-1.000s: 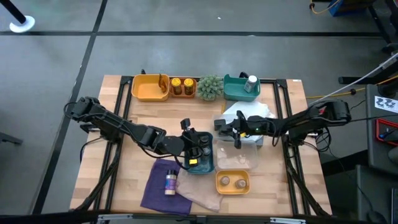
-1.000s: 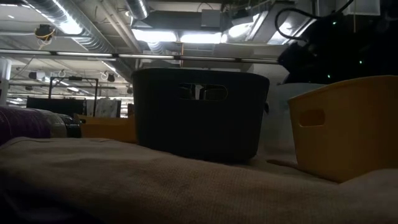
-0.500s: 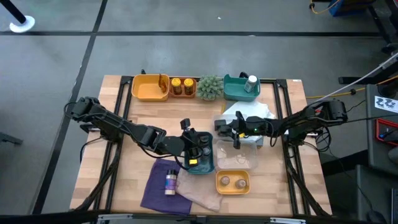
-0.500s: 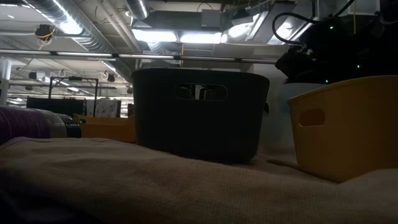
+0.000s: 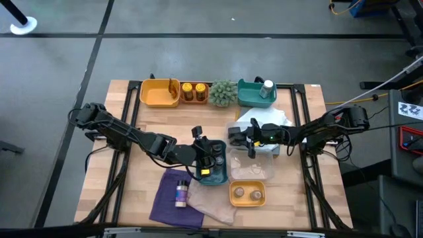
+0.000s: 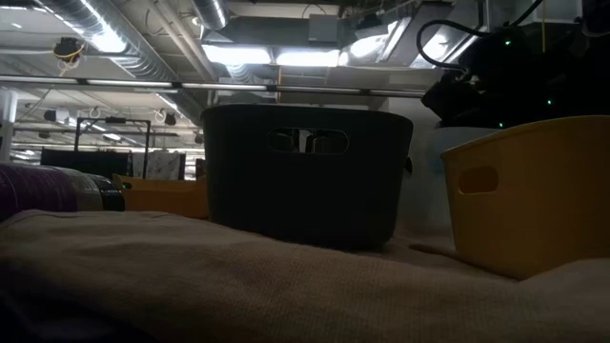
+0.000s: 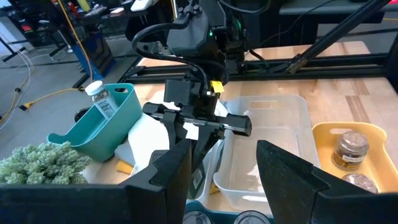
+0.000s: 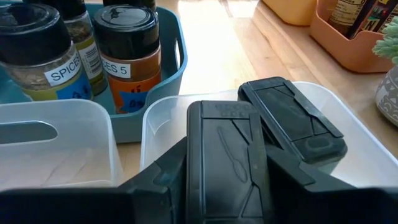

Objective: Sort spices by type
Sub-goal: Put the black seasoning can into the top transparent bin

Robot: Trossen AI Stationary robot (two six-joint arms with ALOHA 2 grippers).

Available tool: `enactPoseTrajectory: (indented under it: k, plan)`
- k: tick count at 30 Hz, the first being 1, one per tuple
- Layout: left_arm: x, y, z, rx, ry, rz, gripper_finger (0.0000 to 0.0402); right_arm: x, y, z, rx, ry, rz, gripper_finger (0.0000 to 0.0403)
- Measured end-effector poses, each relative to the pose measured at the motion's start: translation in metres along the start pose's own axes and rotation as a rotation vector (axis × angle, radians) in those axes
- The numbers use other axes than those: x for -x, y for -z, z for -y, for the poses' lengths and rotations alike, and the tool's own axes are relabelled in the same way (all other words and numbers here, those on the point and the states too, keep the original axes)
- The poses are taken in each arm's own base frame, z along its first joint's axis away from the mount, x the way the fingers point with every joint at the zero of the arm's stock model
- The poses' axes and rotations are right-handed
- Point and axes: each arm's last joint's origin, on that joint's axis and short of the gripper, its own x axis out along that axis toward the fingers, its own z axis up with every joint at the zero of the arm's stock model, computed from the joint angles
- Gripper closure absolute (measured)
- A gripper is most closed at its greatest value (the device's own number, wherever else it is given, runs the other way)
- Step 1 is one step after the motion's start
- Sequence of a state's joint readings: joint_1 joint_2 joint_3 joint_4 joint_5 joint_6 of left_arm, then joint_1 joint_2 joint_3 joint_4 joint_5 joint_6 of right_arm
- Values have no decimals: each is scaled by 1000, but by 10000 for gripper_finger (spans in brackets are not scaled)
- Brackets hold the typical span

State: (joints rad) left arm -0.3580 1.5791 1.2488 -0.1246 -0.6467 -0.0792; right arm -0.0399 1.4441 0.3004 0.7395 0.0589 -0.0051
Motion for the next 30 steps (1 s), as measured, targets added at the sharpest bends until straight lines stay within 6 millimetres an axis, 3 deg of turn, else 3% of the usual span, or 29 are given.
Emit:
enactPoseTrajectory:
  k: [25,30]
  plan:
    - [0,0,0,0,0,0,235,0,0,0,-9,0,-4,250]
    - [0,0,0,1,0,0,235,0,0,0,-12,0,-3,223]
